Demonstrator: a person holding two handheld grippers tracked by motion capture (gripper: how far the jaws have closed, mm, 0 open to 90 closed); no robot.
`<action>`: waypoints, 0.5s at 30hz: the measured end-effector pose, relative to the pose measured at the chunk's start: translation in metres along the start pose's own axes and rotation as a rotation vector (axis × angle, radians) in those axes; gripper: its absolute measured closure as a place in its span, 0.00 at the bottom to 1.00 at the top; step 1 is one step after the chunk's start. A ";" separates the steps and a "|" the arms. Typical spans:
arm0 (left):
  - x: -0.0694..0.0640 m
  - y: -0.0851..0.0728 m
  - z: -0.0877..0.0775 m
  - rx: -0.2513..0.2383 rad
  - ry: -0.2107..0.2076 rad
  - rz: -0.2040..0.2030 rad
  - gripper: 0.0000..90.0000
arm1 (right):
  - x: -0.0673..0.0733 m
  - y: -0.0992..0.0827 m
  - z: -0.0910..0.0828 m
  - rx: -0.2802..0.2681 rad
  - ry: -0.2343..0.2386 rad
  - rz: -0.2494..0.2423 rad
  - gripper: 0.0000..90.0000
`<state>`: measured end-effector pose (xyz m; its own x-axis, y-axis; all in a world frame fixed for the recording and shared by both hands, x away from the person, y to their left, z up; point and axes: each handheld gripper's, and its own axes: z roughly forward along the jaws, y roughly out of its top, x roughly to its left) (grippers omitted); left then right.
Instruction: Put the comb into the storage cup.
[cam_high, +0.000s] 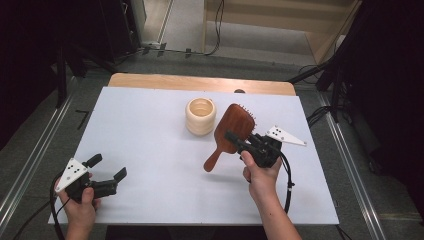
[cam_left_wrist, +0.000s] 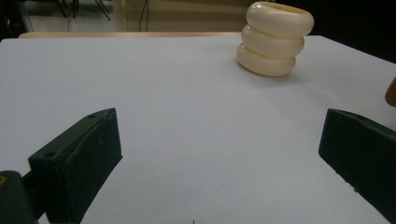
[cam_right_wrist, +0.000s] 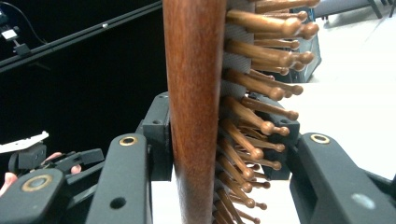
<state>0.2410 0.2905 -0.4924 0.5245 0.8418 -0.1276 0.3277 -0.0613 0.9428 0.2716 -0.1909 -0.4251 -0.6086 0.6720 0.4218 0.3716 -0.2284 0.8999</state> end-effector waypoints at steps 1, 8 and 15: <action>0.001 0.000 0.000 0.001 0.001 -0.004 0.00 | 0.000 0.001 0.001 0.004 0.000 0.001 0.59; 0.002 0.000 -0.001 -0.001 -0.008 -0.017 0.00 | 0.003 0.011 0.003 -0.002 0.002 -0.022 0.59; 0.002 -0.001 0.000 -0.001 -0.011 -0.017 0.00 | 0.001 0.019 0.006 -0.003 -0.004 -0.033 0.59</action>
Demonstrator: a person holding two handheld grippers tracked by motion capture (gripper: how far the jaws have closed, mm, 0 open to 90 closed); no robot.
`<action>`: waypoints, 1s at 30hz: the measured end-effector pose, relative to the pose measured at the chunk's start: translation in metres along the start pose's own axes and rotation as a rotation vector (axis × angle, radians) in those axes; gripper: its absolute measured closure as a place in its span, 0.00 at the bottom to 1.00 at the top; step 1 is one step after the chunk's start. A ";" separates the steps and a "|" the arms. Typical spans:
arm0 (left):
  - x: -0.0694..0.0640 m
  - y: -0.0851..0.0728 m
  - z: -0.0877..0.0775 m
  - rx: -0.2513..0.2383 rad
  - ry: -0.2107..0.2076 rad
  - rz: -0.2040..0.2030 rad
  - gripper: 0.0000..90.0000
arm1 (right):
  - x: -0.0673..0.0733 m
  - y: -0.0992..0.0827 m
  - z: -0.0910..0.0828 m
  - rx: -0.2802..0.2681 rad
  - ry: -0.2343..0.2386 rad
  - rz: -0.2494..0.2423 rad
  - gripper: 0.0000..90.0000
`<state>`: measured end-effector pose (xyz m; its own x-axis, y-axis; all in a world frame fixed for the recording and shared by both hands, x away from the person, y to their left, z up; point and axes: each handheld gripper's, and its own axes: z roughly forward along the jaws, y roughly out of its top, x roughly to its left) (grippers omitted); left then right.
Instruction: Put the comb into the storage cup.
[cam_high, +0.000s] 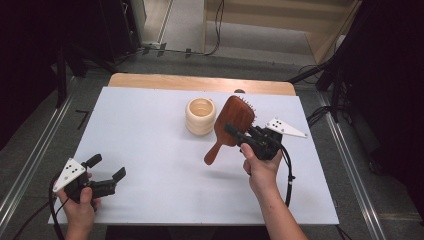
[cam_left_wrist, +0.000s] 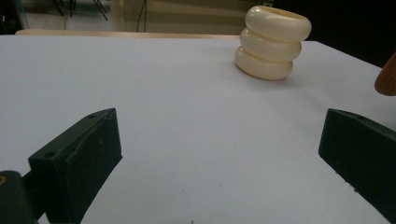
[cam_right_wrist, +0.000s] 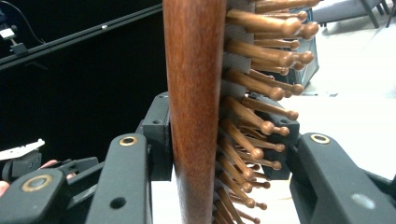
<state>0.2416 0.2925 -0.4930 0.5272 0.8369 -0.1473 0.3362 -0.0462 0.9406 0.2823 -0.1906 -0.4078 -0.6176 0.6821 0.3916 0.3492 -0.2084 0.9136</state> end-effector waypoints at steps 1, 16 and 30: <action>0.000 0.000 0.000 0.000 0.000 0.000 0.00 | 0.000 0.001 0.000 -0.003 -0.002 0.000 0.59; 0.000 0.000 0.000 -0.004 -0.005 -0.002 0.00 | -0.005 0.016 0.008 -0.008 -0.014 -0.015 0.59; 0.000 0.000 0.000 -0.003 -0.006 0.002 0.00 | -0.009 0.031 0.016 -0.025 -0.025 -0.039 0.59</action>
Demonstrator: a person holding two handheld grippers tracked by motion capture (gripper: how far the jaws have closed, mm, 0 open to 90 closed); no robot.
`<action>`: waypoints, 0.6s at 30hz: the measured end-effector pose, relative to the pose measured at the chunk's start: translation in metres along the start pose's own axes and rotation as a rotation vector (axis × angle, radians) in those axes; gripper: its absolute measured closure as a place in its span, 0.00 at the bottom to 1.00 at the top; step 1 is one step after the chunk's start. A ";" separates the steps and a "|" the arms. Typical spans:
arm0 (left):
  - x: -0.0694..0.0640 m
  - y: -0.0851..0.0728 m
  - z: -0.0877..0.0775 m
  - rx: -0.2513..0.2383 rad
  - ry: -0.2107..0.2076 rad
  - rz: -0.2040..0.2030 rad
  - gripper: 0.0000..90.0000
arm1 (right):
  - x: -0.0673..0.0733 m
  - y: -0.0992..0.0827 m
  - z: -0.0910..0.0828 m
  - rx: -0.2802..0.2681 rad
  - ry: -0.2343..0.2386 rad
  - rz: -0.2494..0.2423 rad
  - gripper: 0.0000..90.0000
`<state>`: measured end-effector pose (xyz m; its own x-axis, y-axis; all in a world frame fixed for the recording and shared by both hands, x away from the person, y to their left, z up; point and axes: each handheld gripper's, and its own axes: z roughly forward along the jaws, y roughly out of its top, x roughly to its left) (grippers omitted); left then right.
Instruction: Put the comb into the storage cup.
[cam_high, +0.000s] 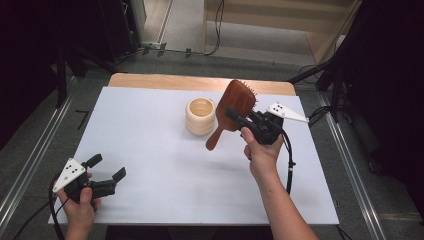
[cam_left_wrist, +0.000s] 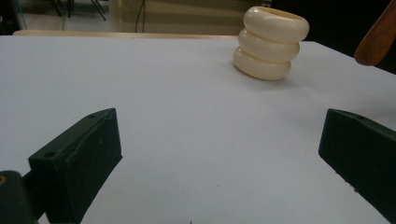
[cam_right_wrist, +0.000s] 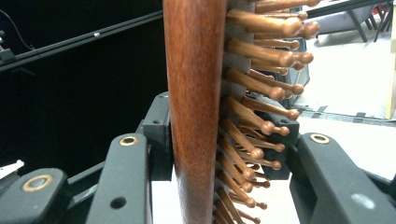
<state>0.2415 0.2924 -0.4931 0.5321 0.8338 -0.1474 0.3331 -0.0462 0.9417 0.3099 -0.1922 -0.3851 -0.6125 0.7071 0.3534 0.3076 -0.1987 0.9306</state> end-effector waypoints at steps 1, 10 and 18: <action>0.000 0.000 0.000 0.000 0.000 0.000 0.00 | 0.000 0.003 0.001 -0.005 -0.001 0.003 0.59; 0.000 0.000 0.000 0.000 -0.001 0.003 0.00 | -0.001 0.011 0.006 -0.016 0.001 -0.004 0.59; 0.000 0.000 0.001 0.002 -0.001 0.007 0.00 | -0.003 0.019 0.011 -0.022 -0.002 -0.016 0.59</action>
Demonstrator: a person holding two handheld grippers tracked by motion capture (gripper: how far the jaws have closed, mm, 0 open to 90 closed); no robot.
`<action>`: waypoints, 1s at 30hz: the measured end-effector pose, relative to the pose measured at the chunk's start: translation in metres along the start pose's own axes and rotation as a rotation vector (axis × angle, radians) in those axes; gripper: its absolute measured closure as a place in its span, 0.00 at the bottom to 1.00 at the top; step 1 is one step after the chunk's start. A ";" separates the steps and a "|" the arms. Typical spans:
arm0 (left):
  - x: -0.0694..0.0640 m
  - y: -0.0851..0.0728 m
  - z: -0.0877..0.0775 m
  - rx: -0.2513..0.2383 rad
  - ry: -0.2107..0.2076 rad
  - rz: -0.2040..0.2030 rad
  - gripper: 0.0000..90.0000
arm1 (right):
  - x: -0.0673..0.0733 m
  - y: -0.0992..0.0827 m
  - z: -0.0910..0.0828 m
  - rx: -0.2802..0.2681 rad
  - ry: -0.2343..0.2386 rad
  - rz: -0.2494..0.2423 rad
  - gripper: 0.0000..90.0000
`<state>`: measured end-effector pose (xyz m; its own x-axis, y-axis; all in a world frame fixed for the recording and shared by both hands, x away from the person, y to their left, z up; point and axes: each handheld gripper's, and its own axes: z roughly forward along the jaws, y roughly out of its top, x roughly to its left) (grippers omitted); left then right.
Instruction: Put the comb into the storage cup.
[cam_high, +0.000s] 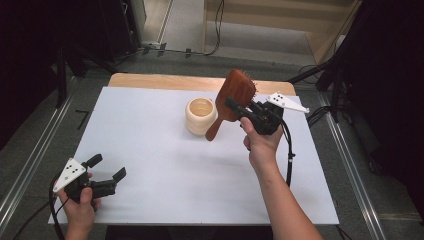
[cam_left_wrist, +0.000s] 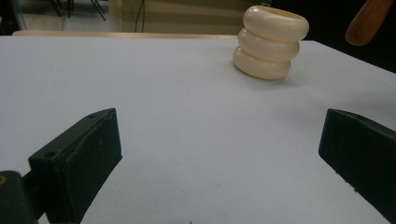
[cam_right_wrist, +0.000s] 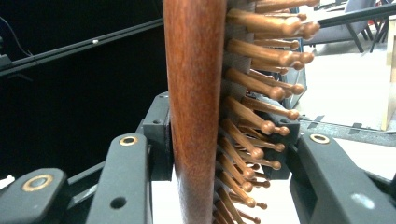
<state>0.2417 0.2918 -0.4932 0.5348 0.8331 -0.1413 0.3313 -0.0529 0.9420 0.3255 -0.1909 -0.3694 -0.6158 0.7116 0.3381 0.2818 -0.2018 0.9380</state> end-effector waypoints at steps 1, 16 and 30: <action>0.000 0.000 0.000 0.001 0.001 0.000 0.00 | 0.000 0.000 0.000 0.000 0.000 0.000 0.59; 0.000 0.000 0.000 -0.004 -0.002 -0.002 0.00 | 0.004 0.022 0.013 -0.010 0.003 -0.031 0.59; 0.000 0.000 0.000 -0.008 -0.002 -0.002 0.00 | 0.002 0.034 0.028 -0.017 -0.005 -0.034 0.59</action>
<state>0.2414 0.2920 -0.4931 0.5361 0.8318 -0.1438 0.3263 -0.0470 0.9441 0.3544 -0.1774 -0.3394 -0.6212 0.7216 0.3056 0.2480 -0.1889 0.9502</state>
